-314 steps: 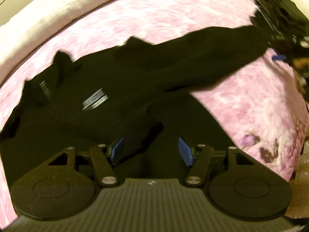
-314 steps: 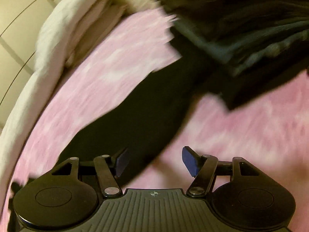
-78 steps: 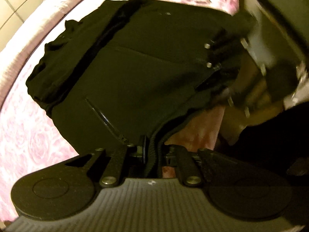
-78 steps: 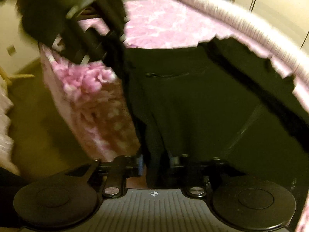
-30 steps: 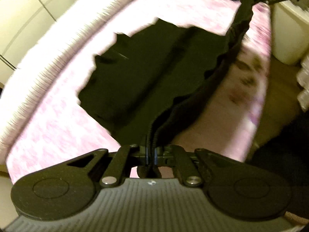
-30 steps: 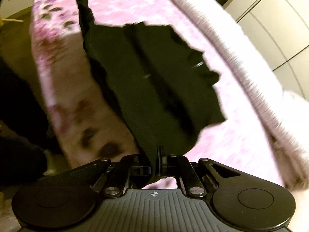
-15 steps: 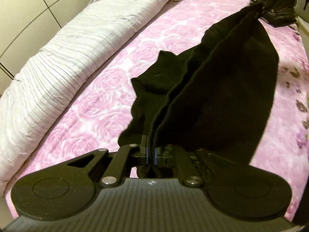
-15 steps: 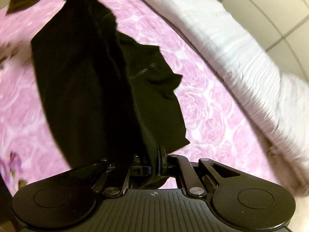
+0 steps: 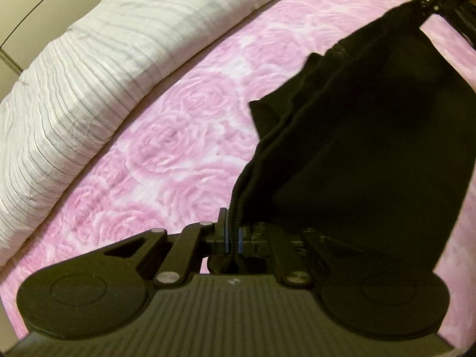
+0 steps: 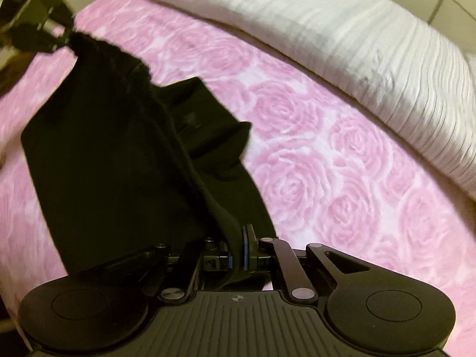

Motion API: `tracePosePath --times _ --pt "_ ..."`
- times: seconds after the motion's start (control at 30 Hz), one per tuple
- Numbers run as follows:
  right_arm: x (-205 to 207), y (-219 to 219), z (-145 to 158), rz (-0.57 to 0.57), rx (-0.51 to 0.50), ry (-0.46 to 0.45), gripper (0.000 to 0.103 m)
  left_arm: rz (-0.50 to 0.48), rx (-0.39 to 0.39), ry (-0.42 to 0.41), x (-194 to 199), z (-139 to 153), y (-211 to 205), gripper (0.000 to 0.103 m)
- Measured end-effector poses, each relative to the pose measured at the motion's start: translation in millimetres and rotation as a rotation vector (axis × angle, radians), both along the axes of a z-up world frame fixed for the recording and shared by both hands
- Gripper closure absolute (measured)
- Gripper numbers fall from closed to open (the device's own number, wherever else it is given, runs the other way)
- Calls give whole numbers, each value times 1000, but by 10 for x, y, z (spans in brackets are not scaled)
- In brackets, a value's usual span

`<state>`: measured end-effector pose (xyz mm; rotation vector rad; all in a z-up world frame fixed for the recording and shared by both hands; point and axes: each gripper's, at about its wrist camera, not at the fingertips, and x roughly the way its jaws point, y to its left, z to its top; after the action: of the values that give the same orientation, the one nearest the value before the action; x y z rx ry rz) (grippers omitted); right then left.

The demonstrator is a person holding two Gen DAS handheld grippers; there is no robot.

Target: Fold clothes

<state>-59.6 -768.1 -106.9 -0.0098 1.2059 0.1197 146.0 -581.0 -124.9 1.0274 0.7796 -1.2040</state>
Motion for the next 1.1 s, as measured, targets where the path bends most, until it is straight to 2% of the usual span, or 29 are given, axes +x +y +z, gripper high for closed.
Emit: tracePosePath --times 0.33,0.47,0.63,0.7,0.77,0.8,0.83,0.9,1.0,1.1 --pt "315 -464 -533 -193 120 -10 98 40 43 2 318 -556 -405 99" --pt "297 -559 -754 -274 149 -25 98 57 32 5 382 -725 -463 99" --pt "256 -644 -894 -399 180 -86 97 93 7 14 458 -868 -509 98" --pt "275 -657 -940 -427 184 -93 96 118 6 15 484 -934 -534 92" --pt "297 -667 -1004 -462 185 -88 91 168 7 8 521 -992 -562 79" --pt "297 -673 -1032 -484 187 -90 87 199 0 -8 554 -988 -554 67" --pt "283 -690 -1045 -514 192 -98 84 230 -10 -27 592 -973 -535 67" --pt "239 -737 -1047 -585 208 -119 69 292 -32 -66 669 -943 -498 68" --pt "132 -826 -1007 -685 260 -160 60 357 -60 -57 794 -850 -386 69" --pt "-5 -970 -915 -823 257 -228 57 385 -81 -62 796 -718 -280 70"
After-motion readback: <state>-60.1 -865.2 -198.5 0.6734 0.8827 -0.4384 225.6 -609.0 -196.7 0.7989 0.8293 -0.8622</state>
